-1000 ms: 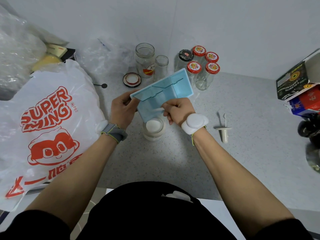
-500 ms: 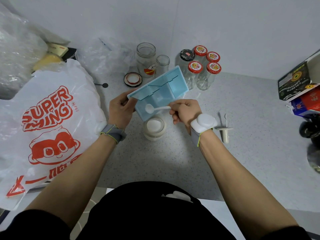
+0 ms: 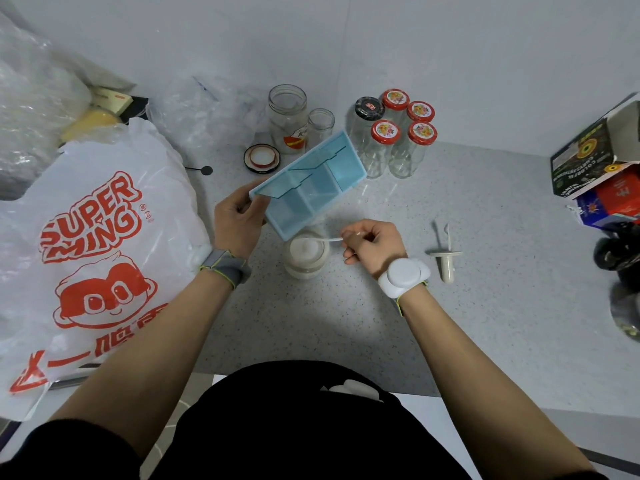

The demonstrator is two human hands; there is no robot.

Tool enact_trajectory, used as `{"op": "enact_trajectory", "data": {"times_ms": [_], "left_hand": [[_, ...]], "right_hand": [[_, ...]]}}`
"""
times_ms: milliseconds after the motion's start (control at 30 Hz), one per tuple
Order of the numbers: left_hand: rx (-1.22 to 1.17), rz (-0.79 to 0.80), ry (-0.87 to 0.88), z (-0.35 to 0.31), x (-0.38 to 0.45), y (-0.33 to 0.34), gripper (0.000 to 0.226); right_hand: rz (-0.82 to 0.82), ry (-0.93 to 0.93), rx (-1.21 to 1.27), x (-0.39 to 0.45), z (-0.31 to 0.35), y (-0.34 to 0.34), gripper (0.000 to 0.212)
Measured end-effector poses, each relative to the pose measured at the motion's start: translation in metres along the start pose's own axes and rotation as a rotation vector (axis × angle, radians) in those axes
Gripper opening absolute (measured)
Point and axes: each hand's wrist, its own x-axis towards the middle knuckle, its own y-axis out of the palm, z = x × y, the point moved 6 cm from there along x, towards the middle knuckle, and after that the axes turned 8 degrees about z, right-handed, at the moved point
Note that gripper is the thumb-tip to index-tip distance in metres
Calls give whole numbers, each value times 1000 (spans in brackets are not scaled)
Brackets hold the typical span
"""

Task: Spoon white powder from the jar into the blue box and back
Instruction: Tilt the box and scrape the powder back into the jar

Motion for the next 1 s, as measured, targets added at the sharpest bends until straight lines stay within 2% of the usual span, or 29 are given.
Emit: {"op": "enact_trajectory", "data": {"times_ms": [200,300,433,567,700,767,867,1000], "left_hand": [[-4,14,-4,1,0,1,18],[-10,33,-12,-1,0,2,18],[-16,74,-1,-9,-2,10,21],[25,101,37,-17,-3,12,21],[20,80,53,-20,-2,11,21],[30,81,55,-19,-4,11,20],[45,90,59,-17,-5,11,19],[-4,45,59,-19,-4,12,21]], "right_hand": [[-50,-91,153,-6,15,-9,11],[-69,-189,131,-6,34,-9,12],[-54,-314,-156,1,57,7,13],[17,-551,-553,7,74,30,19],[84,-628,-652,6,73,46,18],[85,-603,-614,6,72,46,16],[72,-379,-487,11,68,38,16],[14,-204,-292,10,58,27,19]]}}
